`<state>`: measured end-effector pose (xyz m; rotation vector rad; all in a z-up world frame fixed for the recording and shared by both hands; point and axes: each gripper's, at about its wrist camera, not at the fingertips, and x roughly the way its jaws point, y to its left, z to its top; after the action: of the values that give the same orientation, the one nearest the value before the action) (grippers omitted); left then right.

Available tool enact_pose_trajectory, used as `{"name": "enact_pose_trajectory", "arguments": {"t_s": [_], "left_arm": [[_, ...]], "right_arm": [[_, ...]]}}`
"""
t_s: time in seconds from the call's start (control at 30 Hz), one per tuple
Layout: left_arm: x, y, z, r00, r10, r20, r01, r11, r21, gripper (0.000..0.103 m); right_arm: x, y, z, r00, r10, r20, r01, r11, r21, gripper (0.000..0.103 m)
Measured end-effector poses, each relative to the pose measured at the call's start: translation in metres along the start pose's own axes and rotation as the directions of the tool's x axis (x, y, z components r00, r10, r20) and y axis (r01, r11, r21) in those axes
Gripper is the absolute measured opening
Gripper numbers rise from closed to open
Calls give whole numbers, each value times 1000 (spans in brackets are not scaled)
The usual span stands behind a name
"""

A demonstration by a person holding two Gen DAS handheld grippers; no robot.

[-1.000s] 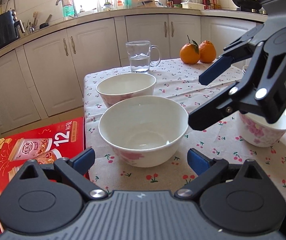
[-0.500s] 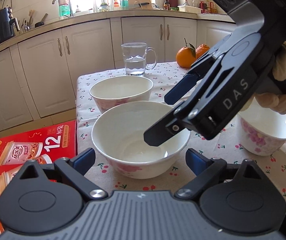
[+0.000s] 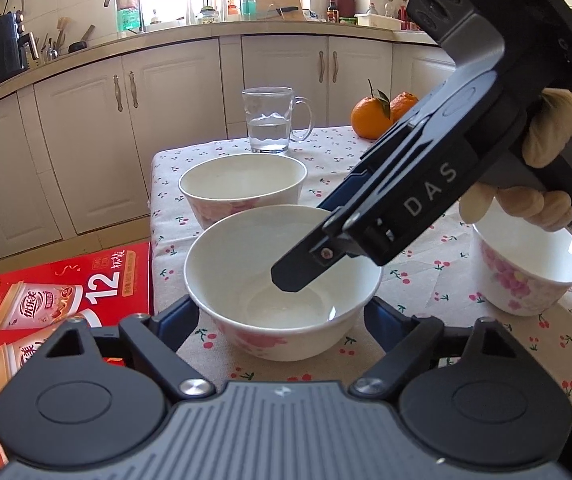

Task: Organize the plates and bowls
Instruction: 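Grasp the rim of another white bowl with the right gripper, then carry the white bowl with the right gripper over the pink-flowered bowl and lower it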

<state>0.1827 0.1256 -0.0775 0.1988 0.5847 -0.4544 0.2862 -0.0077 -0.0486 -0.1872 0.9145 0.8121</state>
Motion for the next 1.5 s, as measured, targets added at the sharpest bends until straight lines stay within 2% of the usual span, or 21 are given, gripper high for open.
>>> {"name": "enact_pose_trajectory", "arguments": {"t_s": [0.63, 1.07, 1.5], "left_arm": [[-7, -6, 6, 1000, -12, -7, 12, 1000, 26, 89], [-33, -42, 18, 999, -35, 0, 35, 998, 61, 89], [-55, -88, 35, 997, -67, 35, 62, 992, 108, 89]], "right_arm": [[-10, 1, -4, 1000, 13, 11, -14, 1000, 21, 67], [-55, 6, -23, 999, 28, 37, -29, 999, 33, 67], [-115, 11, -52, 997, -13, 80, 12, 1000, 5, 67]]}}
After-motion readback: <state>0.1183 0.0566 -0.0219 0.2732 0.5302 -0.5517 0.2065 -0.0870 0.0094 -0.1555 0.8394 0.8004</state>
